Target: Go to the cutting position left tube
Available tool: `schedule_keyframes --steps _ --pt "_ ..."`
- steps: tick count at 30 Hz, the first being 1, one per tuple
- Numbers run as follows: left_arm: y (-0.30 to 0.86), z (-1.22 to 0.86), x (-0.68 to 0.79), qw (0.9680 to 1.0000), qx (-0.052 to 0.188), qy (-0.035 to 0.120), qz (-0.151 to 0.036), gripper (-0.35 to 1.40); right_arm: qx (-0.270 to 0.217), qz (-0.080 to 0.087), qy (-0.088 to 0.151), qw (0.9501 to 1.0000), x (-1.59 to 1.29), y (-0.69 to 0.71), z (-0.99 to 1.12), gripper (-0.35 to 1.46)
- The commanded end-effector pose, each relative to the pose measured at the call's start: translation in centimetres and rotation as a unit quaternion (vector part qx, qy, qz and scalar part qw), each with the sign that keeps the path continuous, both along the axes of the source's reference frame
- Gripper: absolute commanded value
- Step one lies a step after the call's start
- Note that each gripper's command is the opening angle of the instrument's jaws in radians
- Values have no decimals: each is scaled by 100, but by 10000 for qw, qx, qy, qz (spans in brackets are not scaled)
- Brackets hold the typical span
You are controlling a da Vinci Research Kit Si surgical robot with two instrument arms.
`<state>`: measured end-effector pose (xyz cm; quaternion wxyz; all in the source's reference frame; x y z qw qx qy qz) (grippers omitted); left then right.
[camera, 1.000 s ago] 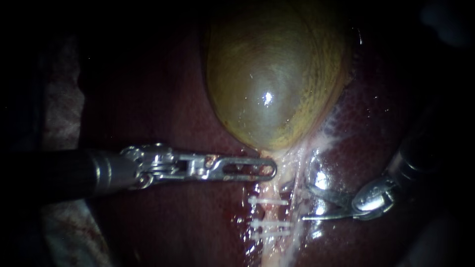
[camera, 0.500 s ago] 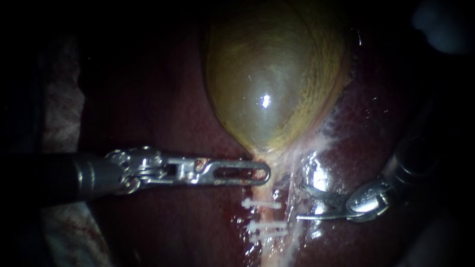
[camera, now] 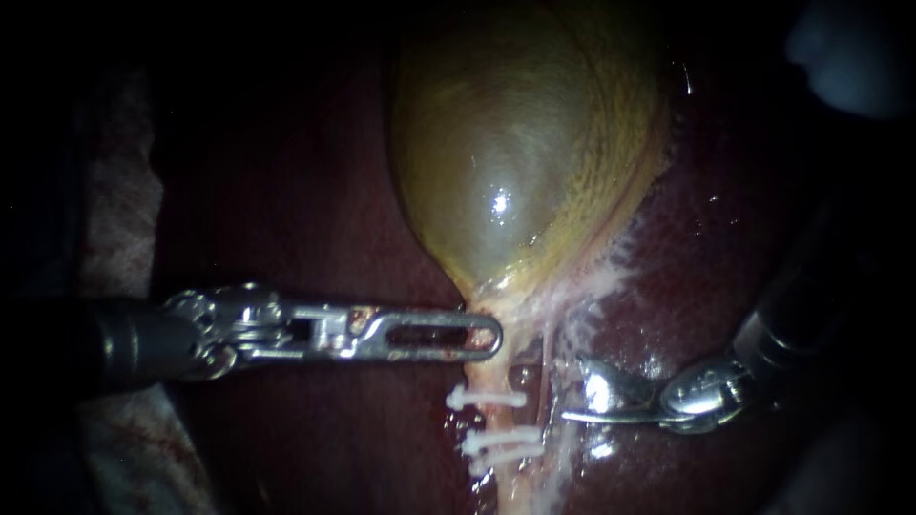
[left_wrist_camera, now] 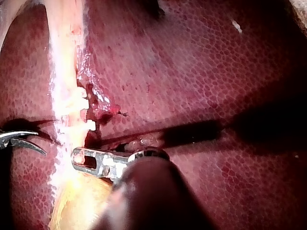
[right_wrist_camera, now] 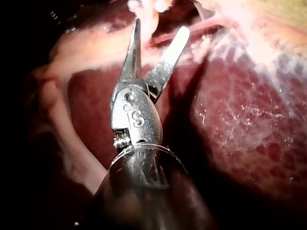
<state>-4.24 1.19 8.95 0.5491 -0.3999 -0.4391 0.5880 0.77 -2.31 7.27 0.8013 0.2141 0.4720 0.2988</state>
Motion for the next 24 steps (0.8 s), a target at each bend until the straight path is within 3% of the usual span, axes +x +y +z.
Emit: schedule_keyframes --steps 1,5,11,24 --pt "0 0 0 10000 -6 5 5 -35 97 34 -25 9999 2 0 0 143" --pt "0 -1 0 10000 -5 3 7 -35 528 148 -153 9984 11 -2 -3 143" --pt "1 -1 -1 10000 -4 -9 -3 -35 910 114 -297 9953 21 -1 -6 143" --pt "2 -1 -1 10000 -3 -8 -4 -35 1386 -216 -753 9872 38 4 -13 143"
